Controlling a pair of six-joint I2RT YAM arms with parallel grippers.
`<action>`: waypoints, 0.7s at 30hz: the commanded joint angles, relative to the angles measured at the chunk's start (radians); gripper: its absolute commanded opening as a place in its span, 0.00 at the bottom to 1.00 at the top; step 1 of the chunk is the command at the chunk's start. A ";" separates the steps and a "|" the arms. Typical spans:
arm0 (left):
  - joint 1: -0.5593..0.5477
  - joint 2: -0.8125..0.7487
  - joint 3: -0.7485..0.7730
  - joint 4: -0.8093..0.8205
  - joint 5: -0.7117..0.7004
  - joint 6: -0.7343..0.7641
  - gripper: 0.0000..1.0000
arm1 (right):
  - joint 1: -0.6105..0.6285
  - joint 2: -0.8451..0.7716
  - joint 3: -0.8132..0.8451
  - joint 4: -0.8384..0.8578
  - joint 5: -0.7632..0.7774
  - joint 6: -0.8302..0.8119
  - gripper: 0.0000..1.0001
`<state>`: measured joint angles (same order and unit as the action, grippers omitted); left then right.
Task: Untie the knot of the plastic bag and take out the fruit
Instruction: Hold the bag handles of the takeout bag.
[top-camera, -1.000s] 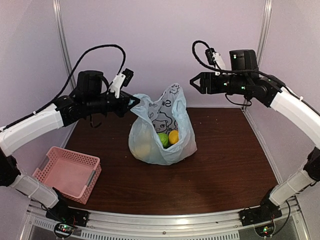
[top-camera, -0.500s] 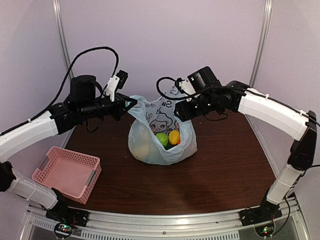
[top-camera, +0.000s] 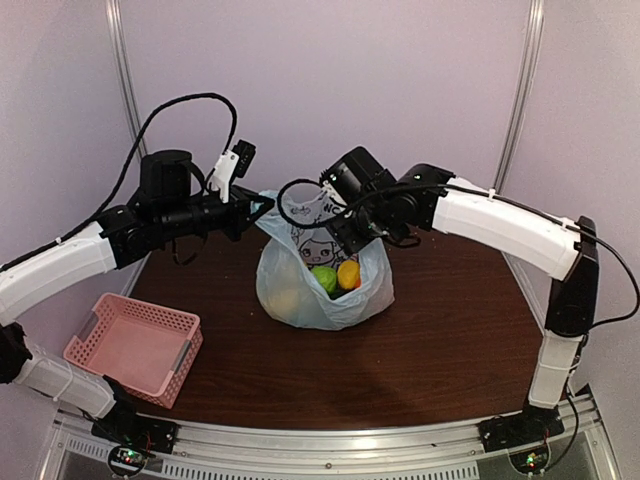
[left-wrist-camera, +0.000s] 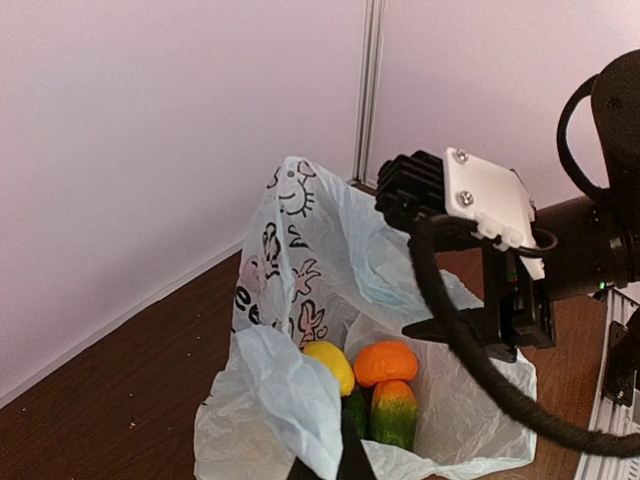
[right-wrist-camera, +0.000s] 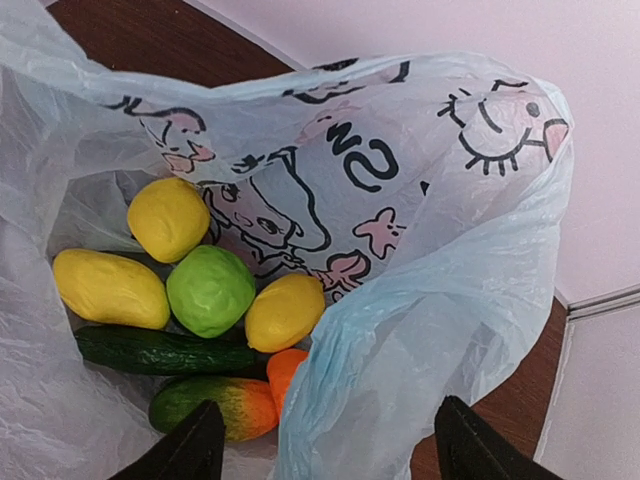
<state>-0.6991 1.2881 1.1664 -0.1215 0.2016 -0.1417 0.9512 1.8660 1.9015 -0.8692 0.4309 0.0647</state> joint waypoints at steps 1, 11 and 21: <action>0.004 -0.020 -0.008 0.034 -0.015 0.000 0.00 | 0.023 0.037 0.026 -0.071 0.156 -0.029 0.74; 0.004 -0.022 -0.005 0.029 -0.029 0.001 0.00 | 0.040 0.067 0.062 -0.120 0.324 0.027 0.71; 0.004 -0.030 -0.005 0.025 -0.053 0.004 0.00 | -0.016 -0.085 -0.023 -0.012 0.239 0.150 0.22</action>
<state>-0.6991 1.2827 1.1664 -0.1226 0.1669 -0.1413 0.9722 1.8915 1.9293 -0.9386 0.7025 0.1463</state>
